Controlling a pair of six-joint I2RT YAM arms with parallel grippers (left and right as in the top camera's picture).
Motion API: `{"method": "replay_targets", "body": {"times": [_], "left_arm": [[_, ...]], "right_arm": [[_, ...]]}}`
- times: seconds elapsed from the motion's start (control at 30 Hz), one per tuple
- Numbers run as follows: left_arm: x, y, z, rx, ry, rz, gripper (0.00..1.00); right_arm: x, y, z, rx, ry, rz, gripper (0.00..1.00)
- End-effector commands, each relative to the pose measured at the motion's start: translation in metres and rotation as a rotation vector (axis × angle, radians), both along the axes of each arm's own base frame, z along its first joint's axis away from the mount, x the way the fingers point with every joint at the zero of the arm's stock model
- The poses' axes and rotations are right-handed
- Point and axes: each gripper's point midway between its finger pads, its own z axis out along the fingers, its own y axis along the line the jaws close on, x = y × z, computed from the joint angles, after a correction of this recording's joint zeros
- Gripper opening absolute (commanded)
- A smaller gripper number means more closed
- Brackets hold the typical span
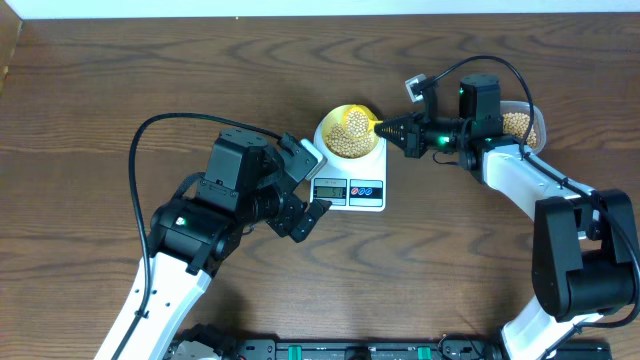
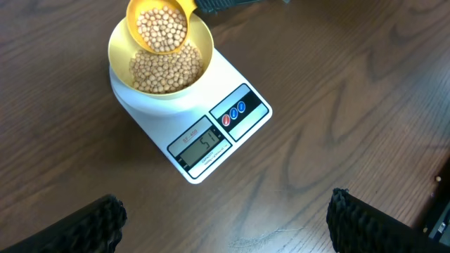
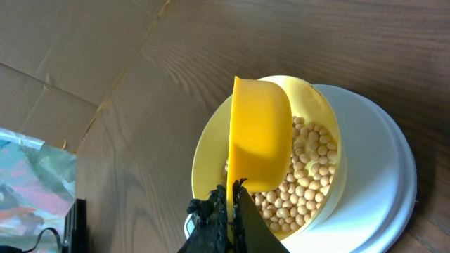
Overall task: Scoop item into bowl and weigh 50g on scale
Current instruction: 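Tilt the scoop with the right gripper, pouring beans gradually into the bowl, then carry the yellow scoop right back over the soybean tub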
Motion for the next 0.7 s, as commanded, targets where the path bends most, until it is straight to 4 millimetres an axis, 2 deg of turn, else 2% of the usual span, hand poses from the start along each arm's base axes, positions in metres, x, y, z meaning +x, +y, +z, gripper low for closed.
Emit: {"method": "replay_targets", "body": {"times": [0.0,0.33,0.67], "left_arm": [[0.000,0.000,0.000,-0.001,-0.002,-0.015,0.94],[0.000,0.000,0.000,0.000,-0.002,-0.014,0.94],[0.000,0.000,0.000,-0.001,-0.002,-0.015,0.94]], "right_arm": [[-0.004,0.000,-0.003,0.005,-0.006,0.026,0.01],[-0.005,0.001,-0.003,0.010,-0.001,0.033,0.01],[-0.023,0.009,0.011,0.109,0.043,0.127,0.01]]}}
